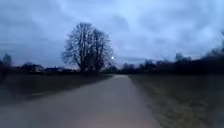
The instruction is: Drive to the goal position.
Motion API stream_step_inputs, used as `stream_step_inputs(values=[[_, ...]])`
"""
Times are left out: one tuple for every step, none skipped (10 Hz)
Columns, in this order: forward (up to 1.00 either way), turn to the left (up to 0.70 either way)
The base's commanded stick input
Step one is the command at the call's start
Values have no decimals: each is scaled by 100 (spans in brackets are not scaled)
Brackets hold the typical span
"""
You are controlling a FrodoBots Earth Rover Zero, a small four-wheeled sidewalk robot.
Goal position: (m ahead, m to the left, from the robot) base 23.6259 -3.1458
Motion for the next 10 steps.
stream_step_inputs(values=[[100,-36],[100,-36],[100,1],[100,4],[100,4],[100,4],[100,4],[100,4],[100,4],[100,4]])
